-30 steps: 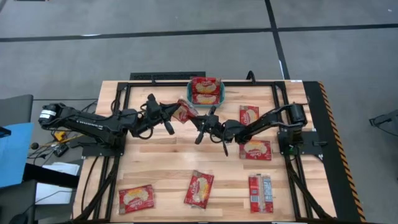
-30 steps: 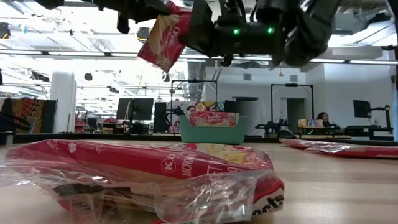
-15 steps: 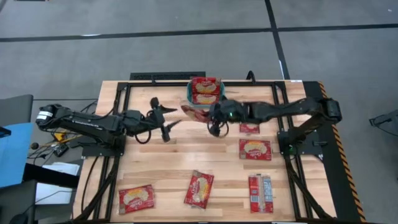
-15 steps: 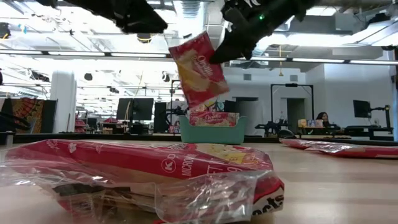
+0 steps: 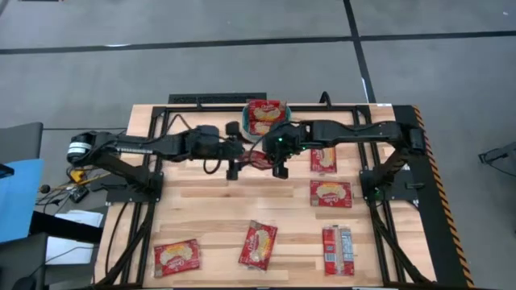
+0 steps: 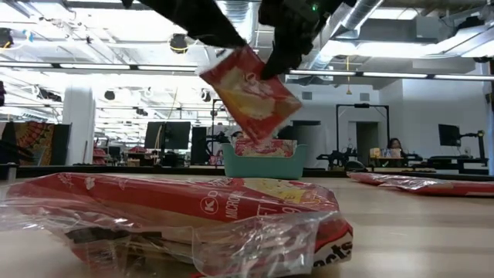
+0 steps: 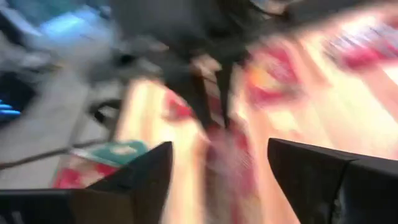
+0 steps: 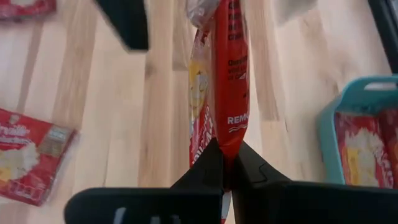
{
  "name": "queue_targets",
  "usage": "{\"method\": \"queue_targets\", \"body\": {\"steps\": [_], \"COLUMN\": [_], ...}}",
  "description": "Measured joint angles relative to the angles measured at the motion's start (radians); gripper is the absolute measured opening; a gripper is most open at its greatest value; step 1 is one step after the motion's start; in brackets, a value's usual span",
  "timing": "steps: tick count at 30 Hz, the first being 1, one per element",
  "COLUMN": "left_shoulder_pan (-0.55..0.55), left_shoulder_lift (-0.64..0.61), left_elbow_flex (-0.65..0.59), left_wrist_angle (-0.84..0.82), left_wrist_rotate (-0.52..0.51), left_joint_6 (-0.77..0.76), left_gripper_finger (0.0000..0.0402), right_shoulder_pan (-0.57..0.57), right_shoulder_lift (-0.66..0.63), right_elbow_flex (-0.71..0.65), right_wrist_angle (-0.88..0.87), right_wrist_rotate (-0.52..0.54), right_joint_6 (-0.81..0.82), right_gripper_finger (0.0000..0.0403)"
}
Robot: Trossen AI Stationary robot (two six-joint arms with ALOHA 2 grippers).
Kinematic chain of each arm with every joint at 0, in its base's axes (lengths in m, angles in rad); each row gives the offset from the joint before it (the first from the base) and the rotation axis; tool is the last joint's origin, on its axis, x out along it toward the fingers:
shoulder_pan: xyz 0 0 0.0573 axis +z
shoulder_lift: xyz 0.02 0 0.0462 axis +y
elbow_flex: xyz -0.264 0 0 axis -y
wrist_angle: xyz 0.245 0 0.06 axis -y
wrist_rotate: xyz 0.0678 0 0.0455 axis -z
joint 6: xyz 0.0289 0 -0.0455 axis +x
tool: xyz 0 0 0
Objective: Sort popcorn bags into baskets
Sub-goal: Put the red popcorn bag into the blue bin
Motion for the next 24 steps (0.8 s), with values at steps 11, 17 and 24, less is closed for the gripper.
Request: {"method": "queue_targets", "body": {"steps": [11, 17, 24], "left_shoulder_pan": [0.014, 0.055, 0.100], "left_shoulder_lift": [0.124, 0.112, 0.113], "left_elbow_flex": [0.164, 0.161, 0.045], "left_wrist_angle": [-0.148, -0.126, 0.072], "left_wrist_rotate": [-0.002, 0.036, 0.057], "left_joint_6": [0.057, -0.033, -0.080], "left_gripper_finger": [0.0041, 0.0008, 0.0005], "right_shoulder_pan": [0.002, 0.009, 0.027], "right_shoulder_lift": [-0.031, -0.043, -0.174], "right_elbow_flex": [0.003, 0.002, -0.196], "right_wrist_angle": [-0.049, -0.039, 0.197], "right_wrist_rotate": [0.008, 0.106, 0.278], "right_joint_6": [-0.007, 0.013, 0.023], "right_gripper_finger": [0.0028, 0.0116, 0.0213]}}
